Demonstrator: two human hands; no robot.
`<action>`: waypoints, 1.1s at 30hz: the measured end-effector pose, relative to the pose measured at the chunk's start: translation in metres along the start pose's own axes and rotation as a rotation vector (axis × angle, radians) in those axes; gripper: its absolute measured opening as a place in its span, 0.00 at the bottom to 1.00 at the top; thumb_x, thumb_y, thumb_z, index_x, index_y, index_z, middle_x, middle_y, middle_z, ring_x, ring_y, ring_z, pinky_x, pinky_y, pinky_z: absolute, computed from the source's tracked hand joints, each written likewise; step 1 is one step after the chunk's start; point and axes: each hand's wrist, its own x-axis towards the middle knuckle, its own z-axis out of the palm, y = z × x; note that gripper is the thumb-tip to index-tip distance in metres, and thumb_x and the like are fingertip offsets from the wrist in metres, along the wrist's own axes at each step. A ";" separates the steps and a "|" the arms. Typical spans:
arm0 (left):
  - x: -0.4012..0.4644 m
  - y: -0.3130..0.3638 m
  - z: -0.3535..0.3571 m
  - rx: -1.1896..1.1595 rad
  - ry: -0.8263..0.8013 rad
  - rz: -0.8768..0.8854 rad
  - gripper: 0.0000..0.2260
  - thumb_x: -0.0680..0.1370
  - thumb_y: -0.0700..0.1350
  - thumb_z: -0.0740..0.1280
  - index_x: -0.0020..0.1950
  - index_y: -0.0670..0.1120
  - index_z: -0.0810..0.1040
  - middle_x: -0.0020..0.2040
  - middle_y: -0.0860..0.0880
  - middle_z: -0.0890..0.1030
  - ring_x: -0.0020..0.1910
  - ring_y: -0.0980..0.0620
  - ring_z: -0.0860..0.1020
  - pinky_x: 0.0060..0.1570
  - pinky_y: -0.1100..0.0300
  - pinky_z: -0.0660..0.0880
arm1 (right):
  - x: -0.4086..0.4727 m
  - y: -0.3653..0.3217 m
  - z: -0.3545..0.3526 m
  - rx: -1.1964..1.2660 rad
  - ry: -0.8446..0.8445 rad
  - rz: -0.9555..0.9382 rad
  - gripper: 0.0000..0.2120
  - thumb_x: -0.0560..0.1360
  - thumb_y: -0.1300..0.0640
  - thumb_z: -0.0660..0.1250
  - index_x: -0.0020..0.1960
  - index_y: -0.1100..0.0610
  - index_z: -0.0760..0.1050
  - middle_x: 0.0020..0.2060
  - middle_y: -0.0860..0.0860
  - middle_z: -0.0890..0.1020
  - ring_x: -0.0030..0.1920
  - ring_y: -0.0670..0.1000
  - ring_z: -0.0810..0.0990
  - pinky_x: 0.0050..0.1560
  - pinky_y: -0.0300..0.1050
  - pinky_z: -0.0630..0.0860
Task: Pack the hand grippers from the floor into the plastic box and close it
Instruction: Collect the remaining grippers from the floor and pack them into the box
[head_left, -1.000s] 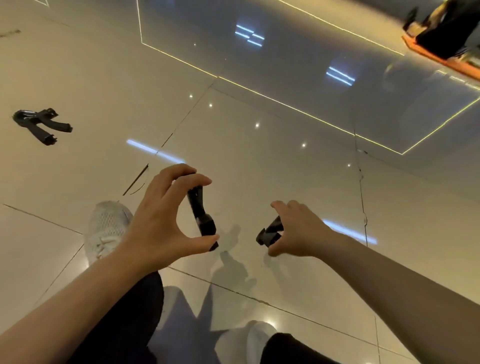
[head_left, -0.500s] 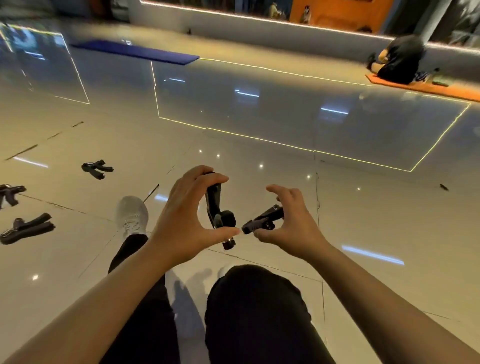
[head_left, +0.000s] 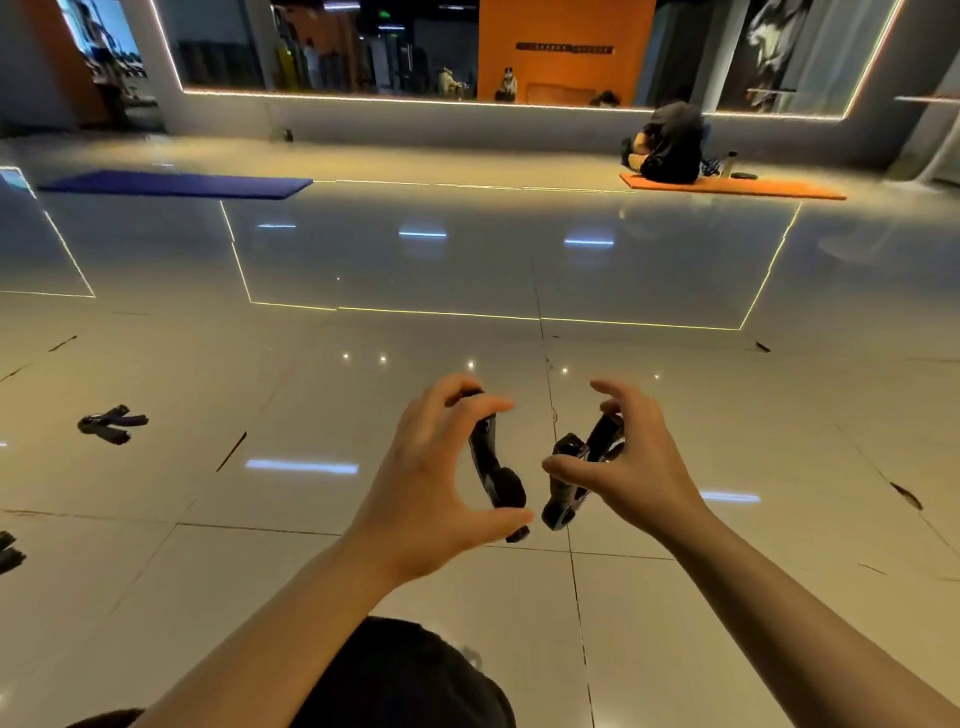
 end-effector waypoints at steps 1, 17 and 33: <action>-0.003 -0.004 0.003 -0.005 -0.004 -0.008 0.33 0.61 0.63 0.68 0.64 0.64 0.61 0.65 0.60 0.60 0.63 0.60 0.62 0.55 0.71 0.61 | 0.002 0.000 0.005 -0.002 0.004 0.013 0.44 0.61 0.49 0.79 0.70 0.47 0.60 0.64 0.51 0.67 0.58 0.47 0.68 0.53 0.41 0.70; -0.025 -0.017 -0.008 0.043 0.014 0.046 0.34 0.62 0.62 0.69 0.65 0.58 0.63 0.64 0.50 0.68 0.60 0.55 0.65 0.57 0.58 0.68 | -0.046 -0.023 0.030 0.068 0.163 0.070 0.44 0.61 0.49 0.79 0.70 0.47 0.61 0.59 0.45 0.66 0.61 0.48 0.70 0.53 0.39 0.72; -0.114 0.108 0.019 -0.057 0.045 -0.001 0.36 0.60 0.57 0.78 0.64 0.50 0.70 0.63 0.47 0.69 0.58 0.52 0.66 0.55 0.55 0.67 | -0.263 -0.020 -0.128 0.011 0.334 0.232 0.37 0.55 0.38 0.74 0.61 0.43 0.64 0.55 0.49 0.72 0.55 0.52 0.73 0.49 0.44 0.72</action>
